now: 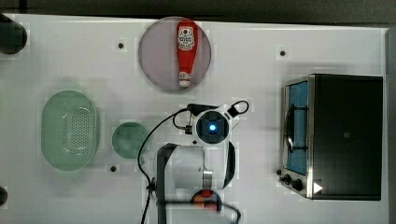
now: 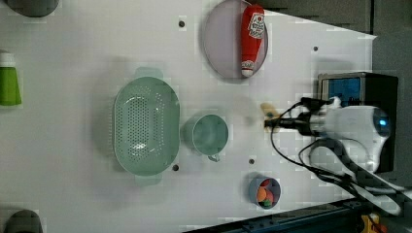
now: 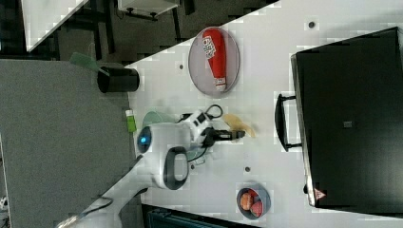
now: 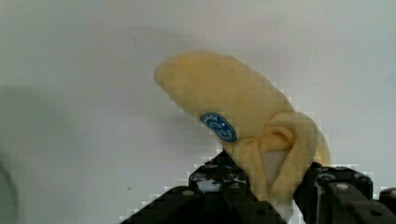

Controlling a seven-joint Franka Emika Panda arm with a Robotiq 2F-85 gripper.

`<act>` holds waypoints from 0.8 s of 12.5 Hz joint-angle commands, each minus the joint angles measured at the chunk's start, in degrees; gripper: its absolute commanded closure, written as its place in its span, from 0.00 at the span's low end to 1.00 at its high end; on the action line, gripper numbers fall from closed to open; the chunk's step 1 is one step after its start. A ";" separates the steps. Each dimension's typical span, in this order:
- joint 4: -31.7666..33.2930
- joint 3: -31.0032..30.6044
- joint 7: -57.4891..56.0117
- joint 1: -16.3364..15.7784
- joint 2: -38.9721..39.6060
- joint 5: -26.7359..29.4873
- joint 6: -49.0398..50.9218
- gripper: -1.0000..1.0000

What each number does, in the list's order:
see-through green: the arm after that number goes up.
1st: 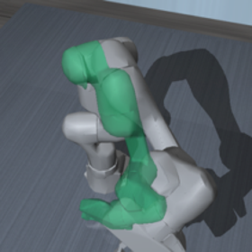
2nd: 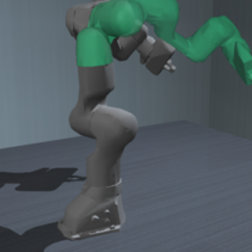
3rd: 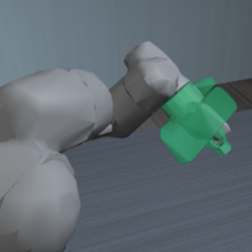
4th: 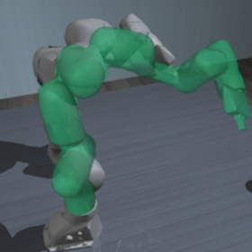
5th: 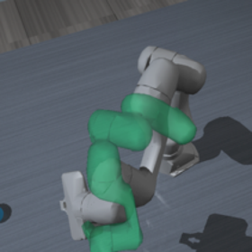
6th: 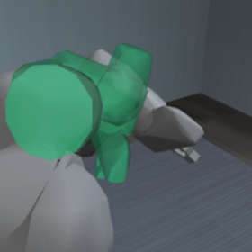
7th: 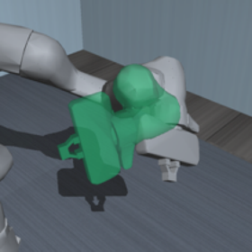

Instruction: Pick Banana and place it in mug.

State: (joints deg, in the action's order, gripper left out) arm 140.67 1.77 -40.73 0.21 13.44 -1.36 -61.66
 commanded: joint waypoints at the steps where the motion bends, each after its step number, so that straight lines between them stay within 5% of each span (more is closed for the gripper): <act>1: -3.34 -1.08 -0.38 0.34 -9.98 0.98 5.48 0.70; 6: -8.32 -7.37 13.07 -0.88 -21.00 0.98 30.46 0.70; 10: -11.70 -13.89 23.21 -1.62 -24.62 1.55 36.27 0.70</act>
State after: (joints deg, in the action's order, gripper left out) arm 129.48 -11.30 -24.12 -0.49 -12.51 -1.17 -25.25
